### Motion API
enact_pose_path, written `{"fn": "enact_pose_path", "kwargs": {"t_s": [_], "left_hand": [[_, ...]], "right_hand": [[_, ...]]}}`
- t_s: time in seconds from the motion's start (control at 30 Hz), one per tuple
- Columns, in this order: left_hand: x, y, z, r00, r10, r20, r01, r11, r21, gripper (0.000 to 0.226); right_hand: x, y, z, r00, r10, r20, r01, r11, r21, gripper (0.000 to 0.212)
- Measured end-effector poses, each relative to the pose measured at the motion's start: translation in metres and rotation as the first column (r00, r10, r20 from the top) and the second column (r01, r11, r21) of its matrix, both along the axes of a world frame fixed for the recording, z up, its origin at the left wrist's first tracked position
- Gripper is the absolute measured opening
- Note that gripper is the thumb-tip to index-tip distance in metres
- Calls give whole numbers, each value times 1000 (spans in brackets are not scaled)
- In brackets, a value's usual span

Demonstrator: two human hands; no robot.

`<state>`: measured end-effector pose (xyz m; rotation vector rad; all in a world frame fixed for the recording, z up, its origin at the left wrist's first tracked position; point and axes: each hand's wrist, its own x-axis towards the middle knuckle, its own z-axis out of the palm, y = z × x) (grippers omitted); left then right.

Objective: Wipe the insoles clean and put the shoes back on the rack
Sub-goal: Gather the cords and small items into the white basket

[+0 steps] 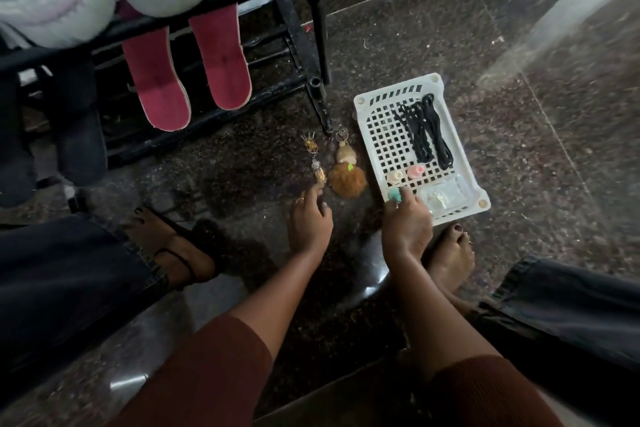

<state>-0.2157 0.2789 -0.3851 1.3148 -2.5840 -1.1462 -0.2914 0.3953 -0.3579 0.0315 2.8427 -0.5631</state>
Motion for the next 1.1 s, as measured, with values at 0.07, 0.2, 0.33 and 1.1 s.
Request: {"fn": "enact_pose_path", "kwargs": {"t_s": [0.07,0.2,0.33,1.1], "left_hand": [[6,2,-1,1000,20,19,-21,1000,16,37],[15,-2,-6,998,30,64,-32,999,18,37],[16,-12,-12,995,42,92,-44,999,18,35],[-91,-87,-35,963,104,249,-122,991,60,30]], "right_hand": [[-2,7,-3,999,-34,38,34,999,14,19],[-13,9,-9,992,-76,101,74,997,21,15],[-21,7,-13,989,-76,125,72,997,36,13],[-82,-139,-47,921,347,178,-336,937,-93,34]]}}
